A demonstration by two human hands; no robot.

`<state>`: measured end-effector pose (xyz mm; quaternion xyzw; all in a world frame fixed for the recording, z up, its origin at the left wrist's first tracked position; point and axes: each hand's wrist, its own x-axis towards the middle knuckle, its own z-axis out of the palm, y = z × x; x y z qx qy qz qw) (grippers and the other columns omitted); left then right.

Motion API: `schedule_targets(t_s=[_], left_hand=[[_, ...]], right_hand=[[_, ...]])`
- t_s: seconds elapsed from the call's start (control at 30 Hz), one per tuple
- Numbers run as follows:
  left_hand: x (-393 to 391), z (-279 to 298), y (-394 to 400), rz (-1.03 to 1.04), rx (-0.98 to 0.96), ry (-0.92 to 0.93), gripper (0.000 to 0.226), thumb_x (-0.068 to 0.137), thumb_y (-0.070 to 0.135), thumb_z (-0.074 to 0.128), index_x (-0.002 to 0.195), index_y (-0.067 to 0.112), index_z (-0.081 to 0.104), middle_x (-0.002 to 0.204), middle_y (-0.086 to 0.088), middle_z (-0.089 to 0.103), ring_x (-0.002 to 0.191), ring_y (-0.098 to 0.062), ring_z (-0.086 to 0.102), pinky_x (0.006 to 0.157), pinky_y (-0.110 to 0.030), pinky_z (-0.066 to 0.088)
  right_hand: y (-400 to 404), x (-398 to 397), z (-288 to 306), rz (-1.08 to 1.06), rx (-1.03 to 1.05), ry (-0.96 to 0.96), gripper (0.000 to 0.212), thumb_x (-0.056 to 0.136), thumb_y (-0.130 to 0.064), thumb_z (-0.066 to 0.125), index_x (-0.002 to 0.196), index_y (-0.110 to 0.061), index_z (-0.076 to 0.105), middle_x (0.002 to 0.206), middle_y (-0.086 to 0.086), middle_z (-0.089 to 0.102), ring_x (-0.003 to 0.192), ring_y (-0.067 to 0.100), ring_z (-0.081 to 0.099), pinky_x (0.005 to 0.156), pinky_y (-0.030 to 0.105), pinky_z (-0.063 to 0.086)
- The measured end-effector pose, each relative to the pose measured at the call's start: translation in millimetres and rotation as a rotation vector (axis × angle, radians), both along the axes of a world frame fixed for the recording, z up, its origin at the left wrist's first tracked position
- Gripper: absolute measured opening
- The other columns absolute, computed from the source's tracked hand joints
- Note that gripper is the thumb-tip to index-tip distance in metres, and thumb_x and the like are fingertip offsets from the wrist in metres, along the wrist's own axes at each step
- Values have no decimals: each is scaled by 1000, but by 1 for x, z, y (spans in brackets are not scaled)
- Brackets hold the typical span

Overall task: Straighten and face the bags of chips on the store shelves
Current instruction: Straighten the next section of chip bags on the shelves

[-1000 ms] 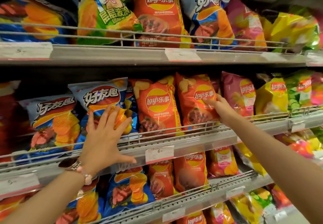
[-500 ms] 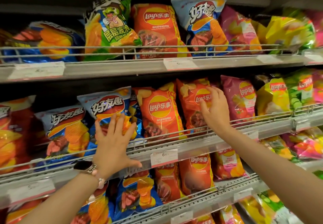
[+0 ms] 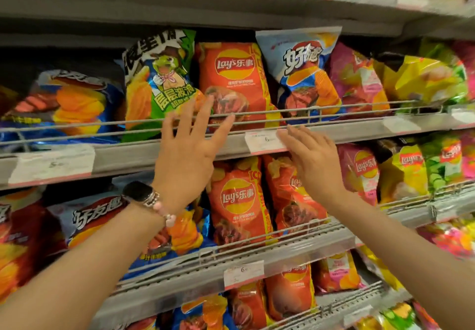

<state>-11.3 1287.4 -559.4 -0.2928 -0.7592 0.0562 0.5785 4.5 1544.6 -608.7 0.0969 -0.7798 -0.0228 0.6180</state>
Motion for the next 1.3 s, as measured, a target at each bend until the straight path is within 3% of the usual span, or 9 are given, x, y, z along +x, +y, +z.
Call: schedule_targets(t_s=[0.27, 0.43, 0.6, 0.7, 0.8, 0.97, 1.1, 1.2, 1.3], left_hand=[[-3, -1, 2, -31, -83, -174, 73, 63, -4, 46, 133, 14, 56, 149, -29, 32, 138, -46, 19, 105, -70, 13], [4, 3, 1, -32, -115, -291, 99, 49, -14, 68, 138, 16, 38, 154, -24, 21, 144, -44, 3, 105, -70, 10], [26, 24, 4, 71, -186, -520, 97, 41, -11, 81, 132, 13, 57, 148, -25, 34, 136, -51, 27, 101, -72, 21], [47, 60, 12, 151, -277, -759, 88, 81, 3, 66, 153, 26, 19, 154, -20, -13, 142, -51, 0, 107, -72, 11], [49, 81, 15, 317, -465, -853, 80, 96, 8, 47, 153, 24, -6, 157, -16, -24, 144, -46, -10, 111, -65, 10], [45, 97, 11, 295, -548, -857, 74, 95, 32, 53, 154, 26, 8, 160, -15, 1, 144, -41, 7, 110, -56, 20], [31, 110, 17, 49, -103, -738, 69, 83, 62, 50, 136, 18, 49, 133, -14, 50, 119, -36, 48, 97, -49, 31], [19, 130, 35, -59, 352, -825, 67, 80, 47, 69, 136, 15, 49, 140, -18, 41, 128, -36, 40, 103, -49, 35], [3, 147, 56, 16, 464, -956, 98, 70, 52, 78, 149, 23, 27, 154, -19, 19, 140, -37, 21, 112, -45, 28]], right_hand=[[-8, 7, 1, 46, -65, 17, 33, 98, -11, 41, 125, -23, 54, 124, 5, 64, 118, 30, 58, 92, 41, 40], [-10, 15, 1, 40, -96, -91, 34, 104, -14, 31, 130, -23, 51, 129, 4, 61, 124, 28, 53, 100, 42, 36], [-9, 26, 11, -9, -106, -309, 36, 105, -17, 24, 132, -24, 47, 128, 7, 61, 125, 30, 53, 99, 45, 39], [-16, 45, 46, 43, -128, -477, 38, 89, -16, 37, 124, -20, 53, 117, 13, 65, 109, 35, 60, 87, 48, 49], [-21, 55, 103, 103, -380, -447, 44, 72, -21, 45, 113, -13, 58, 107, 16, 61, 93, 31, 57, 76, 41, 50], [5, 32, 169, 83, -929, -520, 85, 75, -36, 74, 140, 0, 33, 139, 19, 38, 131, 29, 34, 105, 34, 30], [24, 6, 185, 138, -1078, -714, 120, 64, -34, 86, 150, -5, 8, 152, 15, 23, 143, 28, 21, 116, 42, 25], [31, 0, 187, 278, -1166, -806, 129, 58, -30, 89, 152, -15, 1, 150, 11, 29, 138, 26, 33, 112, 43, 33], [35, -2, 189, 360, -1197, -857, 125, 63, -19, 87, 152, -16, -2, 146, 9, 39, 132, 23, 44, 108, 37, 37]])
